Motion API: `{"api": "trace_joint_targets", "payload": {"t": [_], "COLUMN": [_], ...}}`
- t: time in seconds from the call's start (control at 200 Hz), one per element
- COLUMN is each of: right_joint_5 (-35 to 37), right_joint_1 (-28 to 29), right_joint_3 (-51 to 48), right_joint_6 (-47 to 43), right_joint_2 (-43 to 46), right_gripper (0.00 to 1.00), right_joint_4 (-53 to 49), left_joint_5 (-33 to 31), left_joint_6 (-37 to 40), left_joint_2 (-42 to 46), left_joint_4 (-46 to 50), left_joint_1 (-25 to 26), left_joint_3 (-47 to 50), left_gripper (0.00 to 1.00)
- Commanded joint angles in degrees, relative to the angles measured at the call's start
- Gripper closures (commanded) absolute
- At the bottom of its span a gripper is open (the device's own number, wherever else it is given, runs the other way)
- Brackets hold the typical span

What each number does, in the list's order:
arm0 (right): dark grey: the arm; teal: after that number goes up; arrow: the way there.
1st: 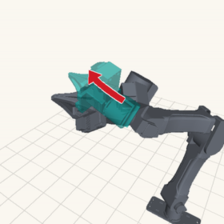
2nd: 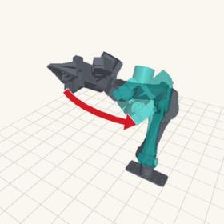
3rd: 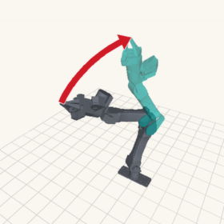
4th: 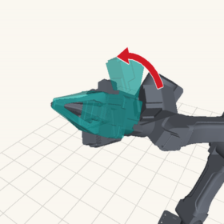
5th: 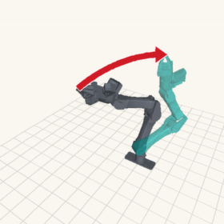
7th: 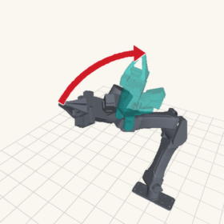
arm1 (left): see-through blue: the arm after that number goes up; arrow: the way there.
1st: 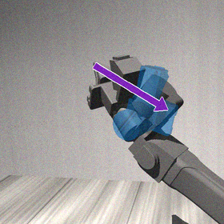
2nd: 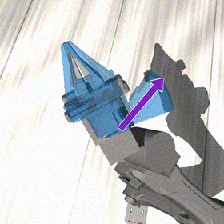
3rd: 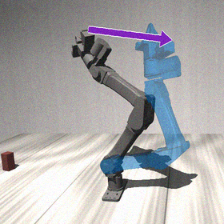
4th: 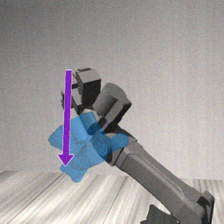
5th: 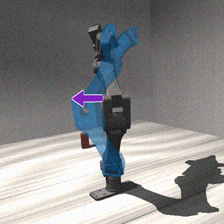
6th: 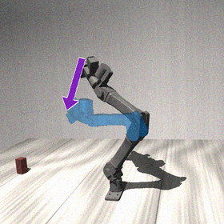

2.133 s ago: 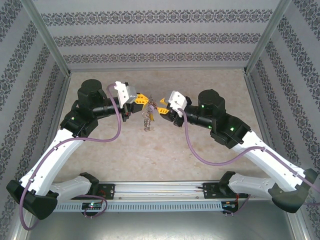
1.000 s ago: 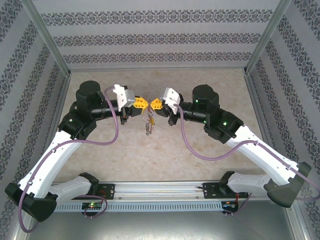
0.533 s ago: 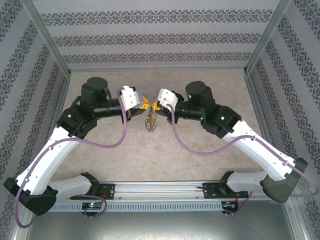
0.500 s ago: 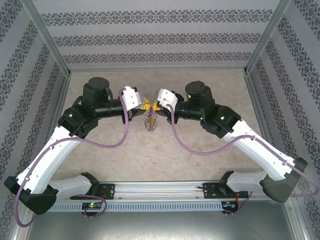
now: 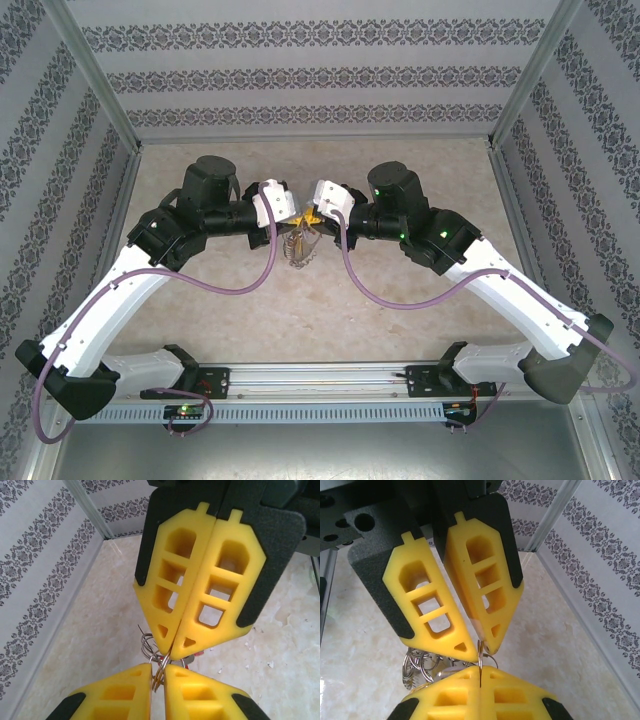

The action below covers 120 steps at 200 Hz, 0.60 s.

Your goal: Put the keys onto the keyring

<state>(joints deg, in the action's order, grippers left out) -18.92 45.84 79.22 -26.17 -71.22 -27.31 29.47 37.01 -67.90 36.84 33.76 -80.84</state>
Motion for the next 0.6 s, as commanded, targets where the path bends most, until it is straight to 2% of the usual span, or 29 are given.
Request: {"api": "trace_joint_targets", "payload": {"t": [0.0, 0.18, 0.28, 0.455, 0.52, 0.595], "right_joint_5": [-2.3, -3.2, -3.2, -2.6, -2.1, -2.0], "right_joint_1": [-0.4, -0.4, -0.3, -0.3, -0.3, -0.4], "right_joint_3": [2.8, 2.8, 2.7, 1.8, 0.3, -1.7], "right_joint_6": [-1.3, -1.6, -1.8, -1.7, -0.9, 0.0], "right_joint_2": [-0.1, -0.4, -0.4, 0.2, 1.1, 2.3], "right_gripper": [1.00, 1.00, 1.00, 1.00, 0.87, 0.78], "right_joint_4": [1.5, 1.5, 1.6, 2.0, 2.8, 3.6], "left_joint_5": [-0.8, -0.5, 0.1, 1.1, 1.9, 3.0], "left_joint_6": [1.4, 1.4, 1.4, 0.3, -0.4, -1.0], "left_joint_2": [-0.3, -0.7, -0.9, -0.5, -0.1, 0.0], "left_joint_4": [1.3, 1.3, 1.5, 0.4, -0.2, -0.5], "left_joint_1": [0.8, 0.9, 0.9, 0.9, 0.8, 0.7], "left_joint_3": [-1.6, -1.6, -1.9, -1.8, -1.8, -2.0], "left_gripper": [0.85, 0.85, 1.00, 1.00, 1.00, 1.00]}}
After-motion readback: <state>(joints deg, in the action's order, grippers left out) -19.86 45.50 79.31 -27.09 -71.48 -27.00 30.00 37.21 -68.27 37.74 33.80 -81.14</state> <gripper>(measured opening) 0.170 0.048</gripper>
